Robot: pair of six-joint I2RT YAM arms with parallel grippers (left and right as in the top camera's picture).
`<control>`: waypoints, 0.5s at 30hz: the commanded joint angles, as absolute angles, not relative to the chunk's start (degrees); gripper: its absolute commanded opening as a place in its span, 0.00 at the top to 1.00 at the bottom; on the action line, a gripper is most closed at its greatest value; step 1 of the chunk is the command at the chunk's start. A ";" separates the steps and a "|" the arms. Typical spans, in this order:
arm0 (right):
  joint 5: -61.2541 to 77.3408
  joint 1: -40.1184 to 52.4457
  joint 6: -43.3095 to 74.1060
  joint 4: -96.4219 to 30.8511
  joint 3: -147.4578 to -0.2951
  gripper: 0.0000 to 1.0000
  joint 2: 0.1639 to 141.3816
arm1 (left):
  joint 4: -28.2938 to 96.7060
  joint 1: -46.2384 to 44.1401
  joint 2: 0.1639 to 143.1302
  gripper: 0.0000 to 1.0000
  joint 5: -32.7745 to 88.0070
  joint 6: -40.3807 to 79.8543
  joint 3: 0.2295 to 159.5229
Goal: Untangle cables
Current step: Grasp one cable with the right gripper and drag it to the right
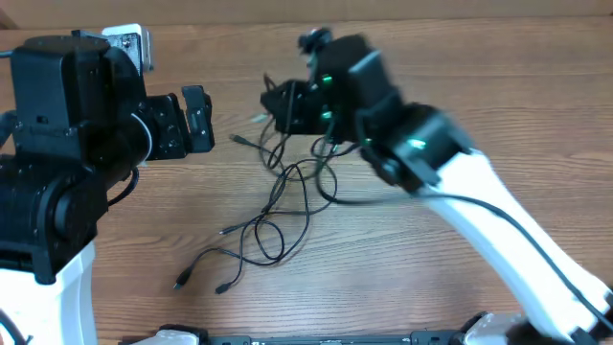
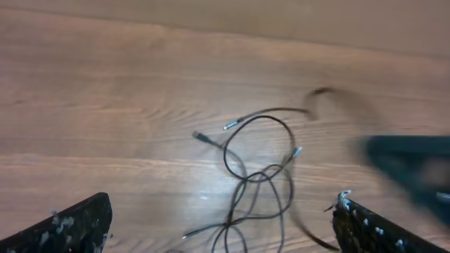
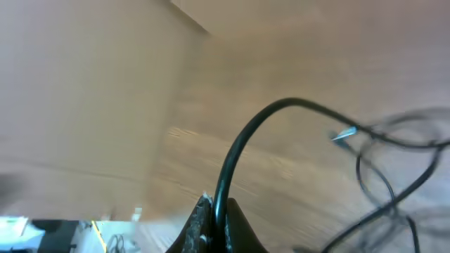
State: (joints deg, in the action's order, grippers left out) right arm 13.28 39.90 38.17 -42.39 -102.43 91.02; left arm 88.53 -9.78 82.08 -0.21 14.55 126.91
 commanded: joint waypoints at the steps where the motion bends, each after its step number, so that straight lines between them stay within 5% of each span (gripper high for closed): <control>1: 13.61 40.01 32.49 -45.45 -108.62 0.96 88.23 | 89.58 -9.87 84.01 0.00 -4.99 13.67 127.22; 15: 6.87 32.51 15.86 -64.97 -140.07 0.96 83.18 | 91.44 -9.87 86.15 0.00 -9.63 13.69 127.24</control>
State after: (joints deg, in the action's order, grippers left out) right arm 9.39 35.79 21.17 -63.68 -132.20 86.35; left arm 91.61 -9.78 86.41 -7.90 14.55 126.91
